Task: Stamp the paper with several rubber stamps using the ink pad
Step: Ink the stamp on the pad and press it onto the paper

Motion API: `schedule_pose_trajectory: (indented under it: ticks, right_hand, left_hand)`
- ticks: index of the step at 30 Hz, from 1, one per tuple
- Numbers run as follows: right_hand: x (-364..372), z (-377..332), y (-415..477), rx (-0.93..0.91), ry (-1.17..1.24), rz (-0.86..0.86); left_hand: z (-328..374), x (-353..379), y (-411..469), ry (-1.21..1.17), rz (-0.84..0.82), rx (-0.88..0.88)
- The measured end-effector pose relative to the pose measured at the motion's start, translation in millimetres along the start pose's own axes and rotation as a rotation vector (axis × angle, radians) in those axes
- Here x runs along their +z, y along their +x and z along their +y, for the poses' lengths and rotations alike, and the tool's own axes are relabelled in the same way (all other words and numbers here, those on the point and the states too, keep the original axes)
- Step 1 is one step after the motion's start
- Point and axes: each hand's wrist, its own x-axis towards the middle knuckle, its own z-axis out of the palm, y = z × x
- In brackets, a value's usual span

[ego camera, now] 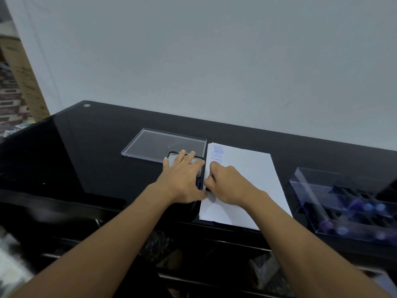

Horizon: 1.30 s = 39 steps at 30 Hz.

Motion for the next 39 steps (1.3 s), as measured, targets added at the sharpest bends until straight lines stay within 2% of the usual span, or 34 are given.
schedule_pose_trajectory:
  ticks: [12, 18, 28, 39]
  right_hand:
    - [-3, -5, -4, 0.0, 0.004, 0.001]
    - [0, -4, -3, 0.003, -0.079, 0.01]
    - [-5, -8, -7, -0.041, -0.046, -0.004]
    - [1, -1, 0, 0.011, 0.012, 0.015]
  left_hand:
    - [1, -5, -1, 0.005, -0.032, -0.001]
    - [0, -7, -3, -0.006, -0.041, -0.006]
    - [0, -9, -3, -0.007, -0.053, -0.007]
    - [1, -10, -6, -0.016, -0.062, -0.012]
